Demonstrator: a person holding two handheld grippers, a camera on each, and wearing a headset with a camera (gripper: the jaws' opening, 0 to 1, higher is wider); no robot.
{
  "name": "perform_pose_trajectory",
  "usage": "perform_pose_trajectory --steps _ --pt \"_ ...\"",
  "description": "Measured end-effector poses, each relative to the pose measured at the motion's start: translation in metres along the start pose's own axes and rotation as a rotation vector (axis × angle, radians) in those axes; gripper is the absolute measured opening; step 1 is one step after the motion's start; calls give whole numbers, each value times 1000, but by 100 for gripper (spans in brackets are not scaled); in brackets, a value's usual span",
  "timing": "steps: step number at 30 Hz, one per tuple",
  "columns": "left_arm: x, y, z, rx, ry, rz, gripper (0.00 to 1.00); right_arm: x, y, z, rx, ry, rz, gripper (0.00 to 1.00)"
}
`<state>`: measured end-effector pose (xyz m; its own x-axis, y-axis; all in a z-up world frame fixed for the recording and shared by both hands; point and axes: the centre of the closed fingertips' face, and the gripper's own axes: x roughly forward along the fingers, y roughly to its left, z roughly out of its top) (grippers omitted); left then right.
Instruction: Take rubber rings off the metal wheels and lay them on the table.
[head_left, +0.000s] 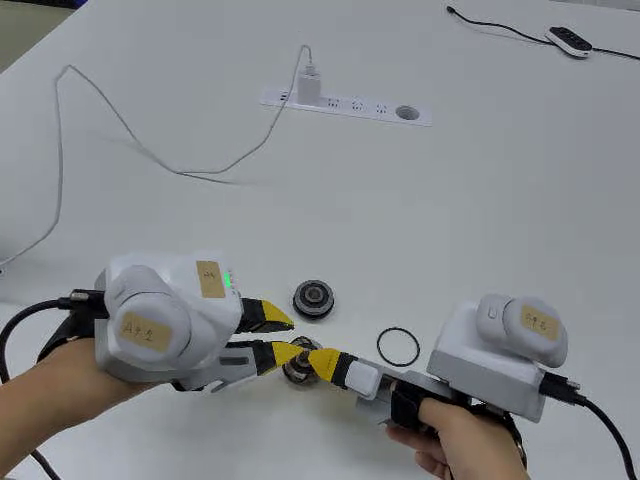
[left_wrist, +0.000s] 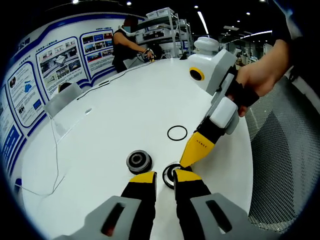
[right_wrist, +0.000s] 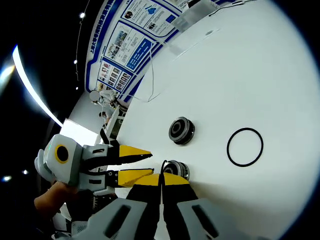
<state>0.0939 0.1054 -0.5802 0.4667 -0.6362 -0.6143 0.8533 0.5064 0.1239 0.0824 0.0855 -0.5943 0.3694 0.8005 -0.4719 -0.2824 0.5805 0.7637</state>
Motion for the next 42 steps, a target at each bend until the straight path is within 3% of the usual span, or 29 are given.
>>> perform_pose_trajectory --steps 4,12,15,20,25,33,38,42 --pt "-5 4 -1 -15 -4 17 22 1 1 1 -7 0 6 1" --pt "-12 9 0 -49 -22 41 26 2 13 6 -10 -22 56 1" --pt "-14 12 2 -55 -30 49 29 -1 21 13 -1 -48 92 1" --pt "-15 16 9 -70 -59 63 34 -8 22 28 20 -91 99 1" --pt "-16 20 18 -86 -88 73 34 -21 -1 44 54 -144 43 1" --pt "-15 18 22 -88 -98 72 35 -48 -63 48 138 -190 -94 1" --pt "-14 16 22 -86 -97 63 35 -58 -81 51 153 -211 -146 1" --pt "-13 15 24 -88 -98 60 35 -59 -82 51 155 -214 -164 1"
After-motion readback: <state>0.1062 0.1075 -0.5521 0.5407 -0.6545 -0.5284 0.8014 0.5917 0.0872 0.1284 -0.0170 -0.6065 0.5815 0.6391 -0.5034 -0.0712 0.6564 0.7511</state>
